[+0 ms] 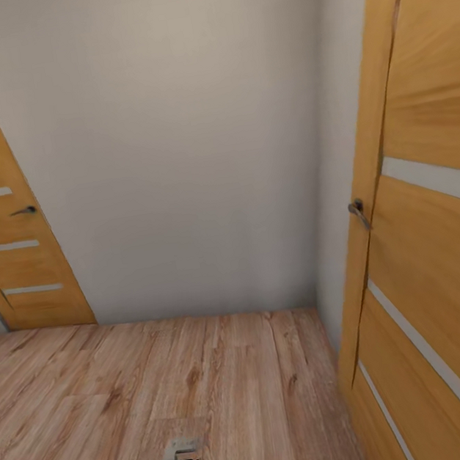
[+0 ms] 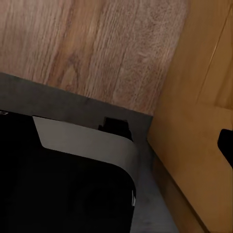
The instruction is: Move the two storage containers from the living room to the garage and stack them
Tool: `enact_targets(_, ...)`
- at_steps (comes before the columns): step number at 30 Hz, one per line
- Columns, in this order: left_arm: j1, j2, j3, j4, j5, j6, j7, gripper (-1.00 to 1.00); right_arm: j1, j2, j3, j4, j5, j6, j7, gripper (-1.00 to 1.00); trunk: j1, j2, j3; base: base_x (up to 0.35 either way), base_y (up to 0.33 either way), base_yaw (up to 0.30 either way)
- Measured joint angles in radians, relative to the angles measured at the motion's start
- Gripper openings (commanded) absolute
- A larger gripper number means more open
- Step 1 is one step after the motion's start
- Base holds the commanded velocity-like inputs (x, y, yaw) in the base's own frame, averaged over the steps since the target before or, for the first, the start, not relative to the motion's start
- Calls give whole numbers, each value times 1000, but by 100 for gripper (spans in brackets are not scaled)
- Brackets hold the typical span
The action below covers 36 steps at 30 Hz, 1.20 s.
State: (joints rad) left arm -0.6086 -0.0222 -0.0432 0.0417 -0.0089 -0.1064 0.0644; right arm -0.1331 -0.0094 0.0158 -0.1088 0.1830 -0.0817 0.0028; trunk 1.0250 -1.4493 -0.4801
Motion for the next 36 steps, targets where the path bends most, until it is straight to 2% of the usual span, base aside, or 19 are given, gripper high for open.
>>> enact_targets(10,0,0,0,0,1,0,0,100,0,0,0,0,1,0,0,100,0,0,0,40,0,266)
enact_targets(36,0,1,0,0,1,0,0,100,0,-1,0,-1,3,0,0,100,-1,0,0,334,0,7)
